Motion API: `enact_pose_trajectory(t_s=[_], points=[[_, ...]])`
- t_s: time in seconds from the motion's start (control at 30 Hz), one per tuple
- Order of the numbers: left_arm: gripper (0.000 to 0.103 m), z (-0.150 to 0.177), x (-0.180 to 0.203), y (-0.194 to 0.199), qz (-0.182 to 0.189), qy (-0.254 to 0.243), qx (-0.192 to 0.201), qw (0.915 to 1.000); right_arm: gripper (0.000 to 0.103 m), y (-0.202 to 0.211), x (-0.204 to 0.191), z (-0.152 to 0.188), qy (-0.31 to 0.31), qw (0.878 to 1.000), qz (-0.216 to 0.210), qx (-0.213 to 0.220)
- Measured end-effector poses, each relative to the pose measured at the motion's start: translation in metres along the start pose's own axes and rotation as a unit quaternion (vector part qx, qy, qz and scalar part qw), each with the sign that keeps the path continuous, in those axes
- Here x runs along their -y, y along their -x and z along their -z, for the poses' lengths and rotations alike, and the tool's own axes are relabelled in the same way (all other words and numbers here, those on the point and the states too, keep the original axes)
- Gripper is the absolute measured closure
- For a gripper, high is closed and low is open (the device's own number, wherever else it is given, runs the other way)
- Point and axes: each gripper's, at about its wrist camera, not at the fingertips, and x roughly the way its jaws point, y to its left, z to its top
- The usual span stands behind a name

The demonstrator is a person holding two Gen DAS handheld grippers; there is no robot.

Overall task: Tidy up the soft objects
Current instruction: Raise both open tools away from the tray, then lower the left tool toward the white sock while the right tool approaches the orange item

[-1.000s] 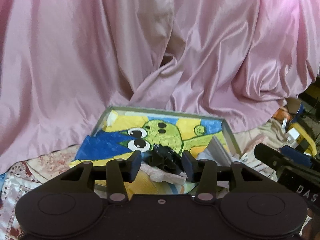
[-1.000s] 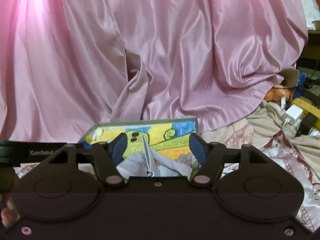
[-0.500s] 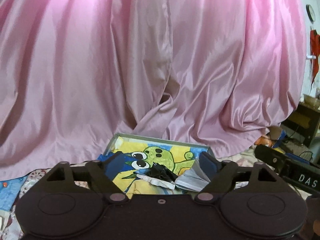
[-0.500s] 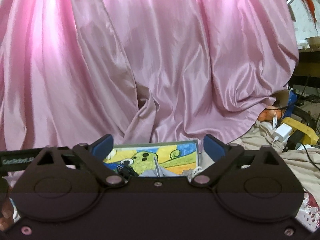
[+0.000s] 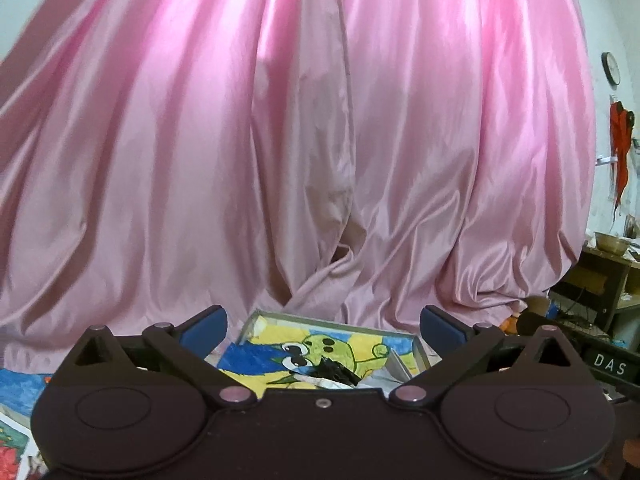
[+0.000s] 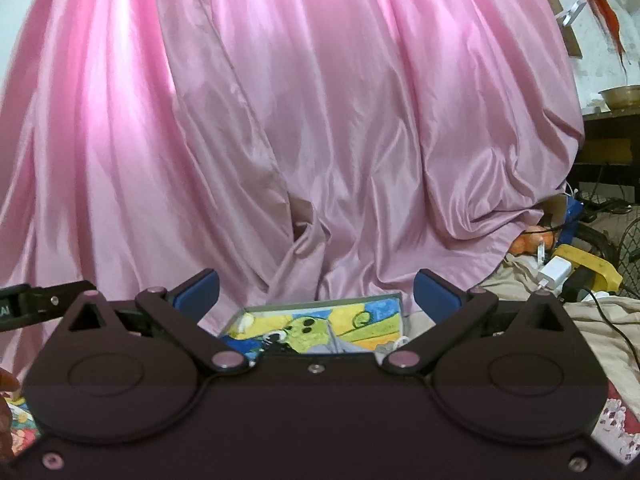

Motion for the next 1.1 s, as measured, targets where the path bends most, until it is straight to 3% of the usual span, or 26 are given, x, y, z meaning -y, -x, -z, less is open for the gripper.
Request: enact_pose_trajectory(t_s=[0.33, 0.5, 0.83, 1.1], points=[[0.001, 0.021, -0.019, 0.068, -0.006, -0.032, 0.051, 0.9982, 0.0, 0.075, -0.015, 0.032, -0.002, 1.0, -0.007, 0.025], [0.001, 0.033, -0.031, 0.091, -0.007, -0.049, 0.048, 0.9976, 0.0, 0.103, -0.027, 0.057, 0.005, 1.0, -0.004, 0.016], [0.001, 0.066, -0.061, 0.111, -0.01, -0.06, -0.022, 0.9979, 0.0, 0.15, -0.069, 0.1, 0.058, 0.997, -0.014, -0.043], [0.001, 0.093, -0.078, 0.104, -0.002, -0.068, -0.118, 0.9906, 0.0, 0.175, -0.096, 0.129, 0.079, 0.991, -0.016, -0.104]])
